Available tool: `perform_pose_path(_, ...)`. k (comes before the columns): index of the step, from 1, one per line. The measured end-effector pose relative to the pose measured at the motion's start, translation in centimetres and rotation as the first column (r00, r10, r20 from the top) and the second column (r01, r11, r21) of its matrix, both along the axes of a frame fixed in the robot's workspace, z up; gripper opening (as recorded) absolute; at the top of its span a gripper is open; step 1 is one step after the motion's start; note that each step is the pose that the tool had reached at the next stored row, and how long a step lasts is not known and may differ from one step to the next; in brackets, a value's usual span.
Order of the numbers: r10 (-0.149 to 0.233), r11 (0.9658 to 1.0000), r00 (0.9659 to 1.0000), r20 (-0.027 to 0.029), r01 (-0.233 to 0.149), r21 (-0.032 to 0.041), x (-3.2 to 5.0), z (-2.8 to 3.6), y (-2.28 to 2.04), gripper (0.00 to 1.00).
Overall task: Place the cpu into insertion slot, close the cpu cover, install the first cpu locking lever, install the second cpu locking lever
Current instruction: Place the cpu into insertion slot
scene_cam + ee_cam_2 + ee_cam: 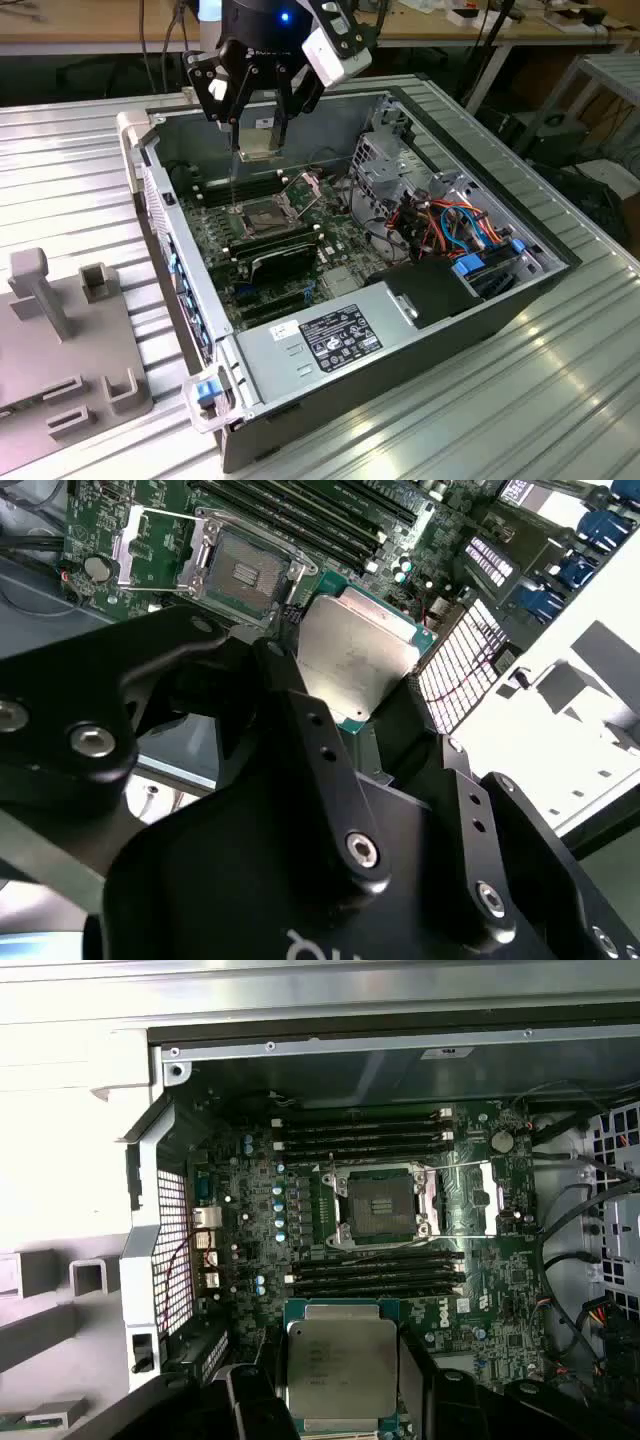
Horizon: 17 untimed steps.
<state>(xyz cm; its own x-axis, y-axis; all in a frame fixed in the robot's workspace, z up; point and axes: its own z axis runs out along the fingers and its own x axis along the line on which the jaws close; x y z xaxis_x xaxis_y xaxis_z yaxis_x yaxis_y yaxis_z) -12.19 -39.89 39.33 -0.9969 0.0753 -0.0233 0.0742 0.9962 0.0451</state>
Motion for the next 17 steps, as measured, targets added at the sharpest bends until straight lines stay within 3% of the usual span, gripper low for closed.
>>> perform_pose_path(10,0.0,1.0,1.0,0.0002,0.0,-0.0005,0.01,-0.01,0.01,0.55)
perform_pose_path(12,-0.002,1.0,1.0,0.0,0.002,-0.0056,0.17,-0.04,0.14,0.55)
perform_pose_path(17,-0.05,0.9987,0.9988,0.0001,0.05,-0.0085,0.53,-0.31,0.18,0.55)
